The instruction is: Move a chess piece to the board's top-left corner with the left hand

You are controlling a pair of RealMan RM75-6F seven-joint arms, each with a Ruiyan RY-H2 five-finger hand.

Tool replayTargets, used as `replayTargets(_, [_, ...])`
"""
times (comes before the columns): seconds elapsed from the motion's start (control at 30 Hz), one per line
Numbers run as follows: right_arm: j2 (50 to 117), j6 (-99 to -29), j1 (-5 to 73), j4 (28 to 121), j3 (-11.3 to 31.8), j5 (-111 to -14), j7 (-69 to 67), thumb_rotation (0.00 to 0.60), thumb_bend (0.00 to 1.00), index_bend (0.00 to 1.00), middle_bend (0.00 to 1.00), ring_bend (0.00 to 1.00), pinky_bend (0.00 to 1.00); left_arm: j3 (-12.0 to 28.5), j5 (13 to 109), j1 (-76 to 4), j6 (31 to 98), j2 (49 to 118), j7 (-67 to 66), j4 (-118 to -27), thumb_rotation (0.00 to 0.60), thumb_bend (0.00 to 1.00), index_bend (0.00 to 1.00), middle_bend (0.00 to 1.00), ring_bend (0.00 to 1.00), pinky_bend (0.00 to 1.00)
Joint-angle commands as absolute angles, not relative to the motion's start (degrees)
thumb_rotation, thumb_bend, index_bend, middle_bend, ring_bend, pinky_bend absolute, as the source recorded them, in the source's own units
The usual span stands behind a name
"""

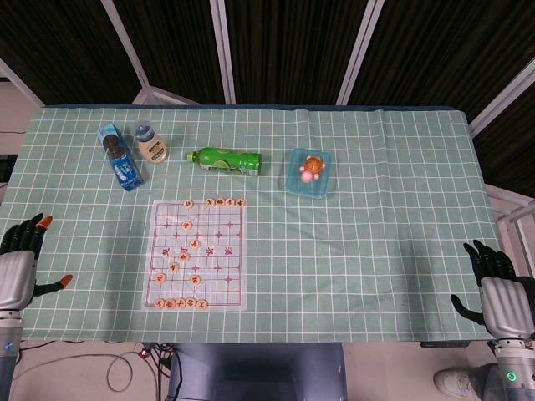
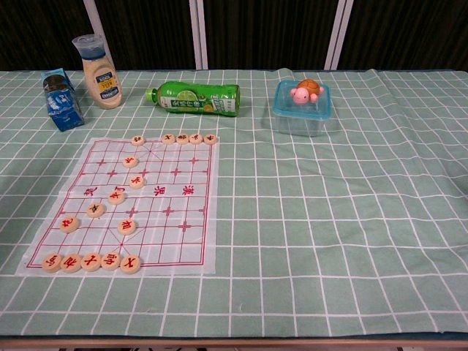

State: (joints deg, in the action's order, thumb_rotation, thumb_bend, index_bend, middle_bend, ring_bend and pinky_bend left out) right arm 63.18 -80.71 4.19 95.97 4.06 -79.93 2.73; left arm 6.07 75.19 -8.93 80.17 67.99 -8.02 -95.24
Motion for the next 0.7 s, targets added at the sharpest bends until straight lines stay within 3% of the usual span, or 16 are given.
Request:
replayTargets(0.03, [63.15, -80.66, 4.20, 95.94, 4.08, -79.86, 2.66, 0.600, 0.32, 0.00, 0.00, 0.00, 0.00, 6.09, 75.06, -9.00, 80.04, 68.06, -8.14, -95.27, 0.600, 0.00, 0.00, 0.00, 0.00, 0.00])
replayTargets(0.53, [62.80, -80.66, 4.05, 96.21, 3.97, -79.98, 1.94, 0.600, 0.32, 0.00, 0.00, 0.00, 0.00, 6.17, 75.39, -9.37, 80.20, 68.07, -9.70, -96.11, 0.600, 0.00, 0.00, 0.00, 0.00, 0.00])
replayTargets(0.6, [62.79, -80.60, 4.05, 96.28, 3.99, -79.91, 1.85, 0.600, 0.32, 0.00, 0.00, 0.00, 0.00, 6.33, 75.65, -9.66, 80.32, 68.04, -10.66, -96.28, 0.600, 0.00, 0.00, 0.00, 0.00, 0.04])
replayTargets(0.7, [62.69, -80.46, 4.04, 96.44, 3.98, -79.77, 1.63, 0.600, 0.32, 0.00, 0.00, 0.00, 0.00, 6.71, 76.28, -10.24, 80.98, 68.21, -13.29, -96.36, 0.600, 0.02, 0.00, 0.13, 0.16, 0.29])
